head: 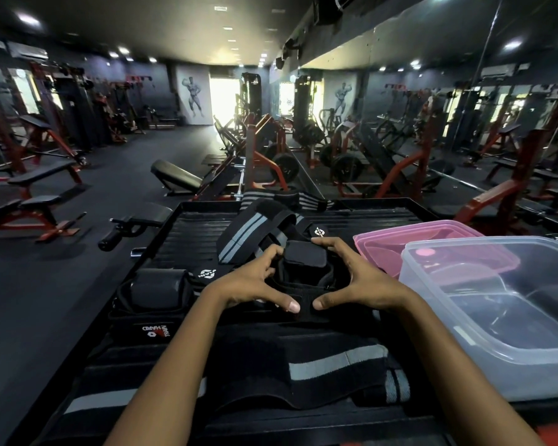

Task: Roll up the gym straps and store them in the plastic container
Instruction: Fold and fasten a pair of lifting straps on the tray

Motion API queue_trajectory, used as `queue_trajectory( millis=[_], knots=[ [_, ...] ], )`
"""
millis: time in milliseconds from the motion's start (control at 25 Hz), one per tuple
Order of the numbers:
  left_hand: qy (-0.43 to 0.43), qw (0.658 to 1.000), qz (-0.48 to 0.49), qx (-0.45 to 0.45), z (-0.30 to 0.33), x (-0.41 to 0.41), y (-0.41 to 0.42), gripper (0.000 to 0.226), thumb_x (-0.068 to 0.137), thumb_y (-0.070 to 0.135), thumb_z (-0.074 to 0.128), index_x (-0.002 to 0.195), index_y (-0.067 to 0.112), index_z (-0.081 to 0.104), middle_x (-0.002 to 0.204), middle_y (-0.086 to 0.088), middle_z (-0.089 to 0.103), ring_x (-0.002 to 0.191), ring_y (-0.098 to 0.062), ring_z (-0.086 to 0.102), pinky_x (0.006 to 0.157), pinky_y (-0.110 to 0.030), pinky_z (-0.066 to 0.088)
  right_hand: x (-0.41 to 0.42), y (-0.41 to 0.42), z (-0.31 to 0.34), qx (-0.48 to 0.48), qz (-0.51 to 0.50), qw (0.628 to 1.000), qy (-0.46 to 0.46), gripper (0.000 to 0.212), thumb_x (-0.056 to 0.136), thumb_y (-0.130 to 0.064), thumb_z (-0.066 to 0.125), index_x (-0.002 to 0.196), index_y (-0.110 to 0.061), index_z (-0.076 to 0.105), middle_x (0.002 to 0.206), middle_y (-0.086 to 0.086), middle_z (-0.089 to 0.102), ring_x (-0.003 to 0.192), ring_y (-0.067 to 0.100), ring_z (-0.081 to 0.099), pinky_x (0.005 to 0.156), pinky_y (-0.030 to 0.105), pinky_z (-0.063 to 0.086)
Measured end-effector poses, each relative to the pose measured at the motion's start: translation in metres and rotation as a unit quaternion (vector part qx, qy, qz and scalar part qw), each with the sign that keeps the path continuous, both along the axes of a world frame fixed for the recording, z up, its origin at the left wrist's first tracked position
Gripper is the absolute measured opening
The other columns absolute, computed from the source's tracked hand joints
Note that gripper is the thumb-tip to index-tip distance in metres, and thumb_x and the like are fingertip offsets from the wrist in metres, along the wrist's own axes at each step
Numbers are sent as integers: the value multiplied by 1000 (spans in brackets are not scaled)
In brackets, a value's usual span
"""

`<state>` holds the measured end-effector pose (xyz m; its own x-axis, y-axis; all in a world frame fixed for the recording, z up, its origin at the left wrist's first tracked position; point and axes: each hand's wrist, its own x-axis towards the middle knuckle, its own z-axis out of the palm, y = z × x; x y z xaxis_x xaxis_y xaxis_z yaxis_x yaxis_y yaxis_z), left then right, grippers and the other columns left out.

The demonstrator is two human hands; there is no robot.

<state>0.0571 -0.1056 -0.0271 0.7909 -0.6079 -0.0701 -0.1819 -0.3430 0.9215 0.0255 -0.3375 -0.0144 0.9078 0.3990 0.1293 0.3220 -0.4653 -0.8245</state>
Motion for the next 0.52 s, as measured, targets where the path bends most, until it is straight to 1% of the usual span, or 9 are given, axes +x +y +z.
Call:
queue_trajectory(
  millis=[40, 80, 160, 240, 320, 360, 440, 520],
  knots=[
    [-5, 1000, 5, -10, -1, 1, 3, 89, 50, 30, 93, 122, 38, 41, 146, 11, 39, 142, -22, 30, 116, -47, 30, -1, 0, 0, -3, 6, 1000, 3, 99, 56, -21, 92, 137, -39, 37, 137, -13, 46, 125, 2, 48, 110, 32, 40],
    [-8, 1000, 8, -17, -2, 3, 6, 89, 49, 30, 94, 121, 36, 42, 144, 9, 43, 141, -24, 33, 114, -48, 33, -2, -1, 1, -2, 9, 1000, 4, 99, 58, -18, 92, 137, -41, 37, 137, -14, 46, 124, 1, 50, 109, 31, 41],
    [-8, 1000, 5, -17, -4, 5, 8, 90, 52, 27, 93, 127, 33, 43, 141, 8, 47, 139, -20, 37, 114, -46, 34, -4, -1, 2, 2, 7, 1000, -3, 95, 57, -18, 92, 134, -43, 41, 135, -16, 48, 121, 3, 54, 107, 35, 44],
    [-13, 1000, -2, -25, -3, 3, 6, 89, 57, 20, 91, 133, 27, 45, 136, 8, 53, 132, -12, 46, 109, -39, 40, -4, -1, 2, 8, -3, 1000, -17, 90, 57, -19, 92, 131, -43, 45, 133, -17, 50, 119, 4, 55, 105, 37, 46],
    [-27, 999, 10, -37, -1, 1, 4, 81, 61, 10, 89, 131, 24, 49, 131, 7, 58, 123, -6, 54, 100, -31, 46, -3, -1, 1, 18, -10, 999, -27, 85, 58, -15, 91, 129, -40, 50, 130, -17, 53, 118, 2, 55, 106, 35, 45],
    [-34, 999, 17, -36, -2, 2, 4, 78, 63, 9, 88, 130, 24, 50, 129, 7, 59, 120, -5, 56, 99, -29, 46, -3, -1, 1, 25, -12, 999, -30, 83, 59, -14, 91, 128, -38, 52, 128, -18, 54, 118, 2, 56, 106, 36, 45],
    [-23, 999, 21, -43, 1, 0, 4, 70, 69, 13, 85, 130, 22, 51, 128, 7, 60, 119, -4, 57, 102, -28, 46, -3, -1, 2, 36, -11, 999, -31, 80, 59, -10, 90, 126, -35, 54, 125, -19, 56, 117, 4, 57, 104, 37, 46],
    [37, 996, 25, -72, 5, -2, 5, 55, 80, 25, 76, 130, 20, 53, 128, 2, 62, 119, -8, 58, 100, -30, 48, -3, -1, 1, 33, -8, 999, -34, 78, 59, -8, 89, 124, -34, 55, 124, -19, 57, 117, 5, 57, 104, 36, 47]
  ],
)
